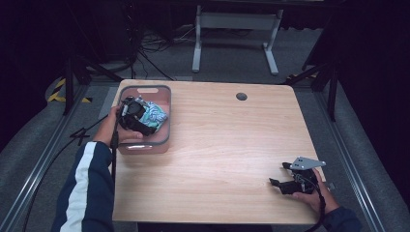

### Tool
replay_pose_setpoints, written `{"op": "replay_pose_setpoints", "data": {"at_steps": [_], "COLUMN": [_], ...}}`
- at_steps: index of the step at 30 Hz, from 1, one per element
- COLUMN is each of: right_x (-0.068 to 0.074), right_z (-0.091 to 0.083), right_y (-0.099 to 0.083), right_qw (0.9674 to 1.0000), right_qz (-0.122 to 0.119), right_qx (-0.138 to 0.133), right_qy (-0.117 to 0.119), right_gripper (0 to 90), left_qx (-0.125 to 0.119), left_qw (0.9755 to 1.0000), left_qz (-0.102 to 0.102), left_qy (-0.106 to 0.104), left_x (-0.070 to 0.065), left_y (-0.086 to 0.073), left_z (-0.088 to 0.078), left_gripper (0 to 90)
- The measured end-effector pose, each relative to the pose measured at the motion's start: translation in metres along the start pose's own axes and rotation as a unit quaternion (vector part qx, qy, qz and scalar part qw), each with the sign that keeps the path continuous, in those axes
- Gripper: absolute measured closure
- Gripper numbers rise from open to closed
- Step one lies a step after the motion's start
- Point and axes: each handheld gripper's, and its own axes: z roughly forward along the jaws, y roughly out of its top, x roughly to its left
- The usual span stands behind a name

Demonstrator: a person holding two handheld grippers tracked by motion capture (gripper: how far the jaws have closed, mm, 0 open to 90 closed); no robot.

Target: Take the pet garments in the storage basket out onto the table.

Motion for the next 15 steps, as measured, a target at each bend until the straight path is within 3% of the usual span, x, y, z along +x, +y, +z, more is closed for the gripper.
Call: {"op": "replay_pose_setpoints", "data": {"at_steps": [4,6,8,10,15], "right_x": [0.000,0.000,0.000,0.001,0.001], "right_z": [0.000,0.000,0.000,0.000,0.000], "right_y": [0.000,0.000,0.000,0.000,0.000], "right_qw": [1.0000,1.0000,1.0000,1.0000,1.0000], "right_qz": [0.001,0.001,0.001,0.002,0.003], "right_qx": [0.001,0.001,0.001,0.001,0.001], "right_qy": [-0.002,-0.002,-0.002,-0.003,-0.005], "right_gripper": [15.1,15.1,15.0,15.0,14.9], "left_qx": [0.023,0.036,0.059,0.066,0.099], "left_qw": [0.9997,0.9991,0.9978,0.9972,0.9946], "left_qz": [-0.009,-0.012,-0.020,-0.034,-0.029], "left_qy": [0.006,0.019,0.020,0.011,0.009], "left_x": [0.007,0.012,0.016,0.019,0.017], "left_y": [0.009,0.010,0.010,0.009,0.012], "left_z": [0.015,0.022,0.030,0.037,0.056], "left_gripper": [18.0,17.6,17.1,16.3,15.4]}}
